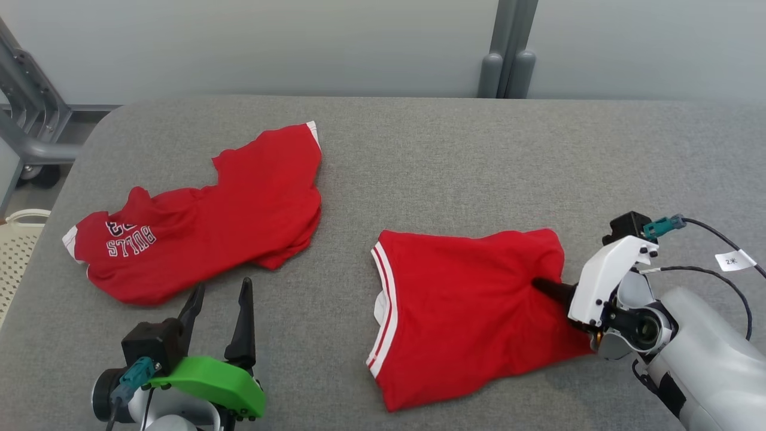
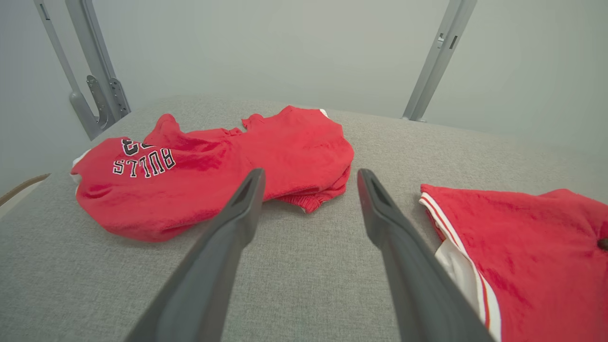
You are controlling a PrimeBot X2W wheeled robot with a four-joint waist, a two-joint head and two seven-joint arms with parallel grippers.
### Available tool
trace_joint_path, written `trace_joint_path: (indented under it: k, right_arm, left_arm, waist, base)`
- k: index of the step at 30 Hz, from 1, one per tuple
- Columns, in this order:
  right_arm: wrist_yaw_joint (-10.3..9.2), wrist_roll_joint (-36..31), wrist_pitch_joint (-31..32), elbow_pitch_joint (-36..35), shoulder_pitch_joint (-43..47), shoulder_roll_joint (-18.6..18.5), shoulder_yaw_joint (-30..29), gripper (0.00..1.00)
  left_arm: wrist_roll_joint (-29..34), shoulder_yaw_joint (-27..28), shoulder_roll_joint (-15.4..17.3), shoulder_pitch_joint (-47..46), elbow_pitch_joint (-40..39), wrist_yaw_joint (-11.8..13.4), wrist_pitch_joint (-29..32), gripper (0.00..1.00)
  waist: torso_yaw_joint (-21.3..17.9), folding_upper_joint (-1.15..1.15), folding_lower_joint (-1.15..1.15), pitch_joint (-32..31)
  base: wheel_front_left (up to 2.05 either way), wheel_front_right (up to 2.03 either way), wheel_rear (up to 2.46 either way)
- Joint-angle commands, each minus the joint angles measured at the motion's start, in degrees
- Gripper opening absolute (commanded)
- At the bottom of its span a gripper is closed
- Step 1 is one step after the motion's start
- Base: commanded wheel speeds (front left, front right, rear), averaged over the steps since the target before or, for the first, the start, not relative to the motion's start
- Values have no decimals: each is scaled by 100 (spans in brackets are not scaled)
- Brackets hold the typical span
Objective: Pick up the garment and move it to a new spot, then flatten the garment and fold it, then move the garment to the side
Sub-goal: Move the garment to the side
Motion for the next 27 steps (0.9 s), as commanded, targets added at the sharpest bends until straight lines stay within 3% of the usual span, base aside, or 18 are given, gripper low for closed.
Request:
trace_joint_path:
  k: [1, 11, 27]
  right_arm:
    - [2, -20, -68, -55, 29, -64, 7, 0]
    - [2, 20, -371, -335, -95, -213, 195, 0]
    - [2, 5, -753, -228, -363, -336, 641, 0]
  left_arm:
    - [54, 19, -13, -23, -10, 16, -15, 100]
    - [181, 47, -15, -9, -168, 36, -41, 100]
    - [501, 72, -132, -35, -386, -216, -52, 100]
  waist:
    - [-43, 0, 0, -33]
    - [-431, 0, 0, -87]
    - [-1556, 0, 0, -153]
  base:
    - [0, 0, 0]
    - [0, 0, 0]
    - [0, 0, 0]
